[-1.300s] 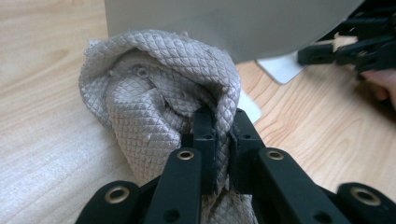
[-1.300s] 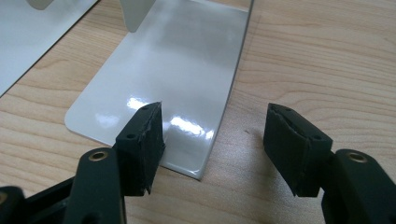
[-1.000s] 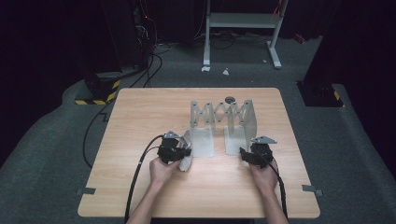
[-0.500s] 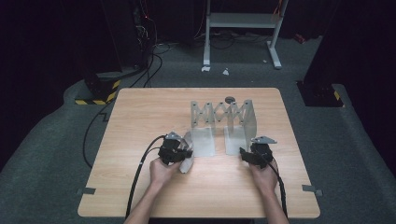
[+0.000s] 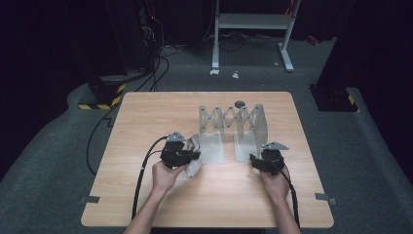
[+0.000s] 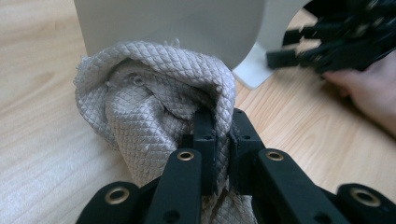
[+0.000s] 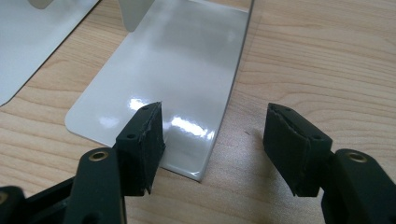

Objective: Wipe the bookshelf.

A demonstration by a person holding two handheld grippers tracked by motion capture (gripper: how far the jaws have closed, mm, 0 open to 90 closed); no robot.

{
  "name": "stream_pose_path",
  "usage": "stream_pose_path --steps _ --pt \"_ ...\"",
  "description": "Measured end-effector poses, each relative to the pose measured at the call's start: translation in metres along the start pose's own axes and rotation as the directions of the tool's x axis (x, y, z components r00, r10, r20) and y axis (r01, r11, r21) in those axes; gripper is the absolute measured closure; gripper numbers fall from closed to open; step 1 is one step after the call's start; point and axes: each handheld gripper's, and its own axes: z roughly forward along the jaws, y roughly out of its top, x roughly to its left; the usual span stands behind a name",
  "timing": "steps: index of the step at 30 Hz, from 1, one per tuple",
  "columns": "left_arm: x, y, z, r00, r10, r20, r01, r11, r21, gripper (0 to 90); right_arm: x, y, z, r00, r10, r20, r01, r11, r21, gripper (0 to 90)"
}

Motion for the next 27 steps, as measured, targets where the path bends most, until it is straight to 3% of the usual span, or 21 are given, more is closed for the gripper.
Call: stream_pose_path --steps 4,6,11,20,27 --pt "-0.006 0.006 -0.01 0.9999 0.013 -0.009 -0.013 0.9994 -0.031 83.4 0.0 0.0 0.0 1.0 0.0 0.0 0.0 1.0 0.0 38.1" --pt "-0.011 0.008 -0.011 0.9975 0.055 -0.044 -0.056 0.9984 -0.007 83.4 0.0 0.0 0.0 1.0 0.0 0.0 0.0 1.0 0.0 38.1" --pt "-0.011 0.019 -0.013 0.9969 0.074 -0.025 -0.074 0.9972 0.005 83.4 0.0 0.001 0.001 1.0 -0.001 -0.001 0.001 1.0 0.0 38.2" --pt "-0.016 0.032 -0.031 0.9978 0.066 0.003 -0.066 0.9955 -0.068 83.4 0.001 0.001 0.001 1.0 -0.006 -0.004 0.006 1.0 0.0 38.1" --pt "-0.019 0.047 -0.037 0.9975 0.071 0.004 -0.07 0.9935 -0.09 83.4 0.001 0.0 0.001 1.0 -0.007 -0.004 0.007 1.0 0.0 38.1"
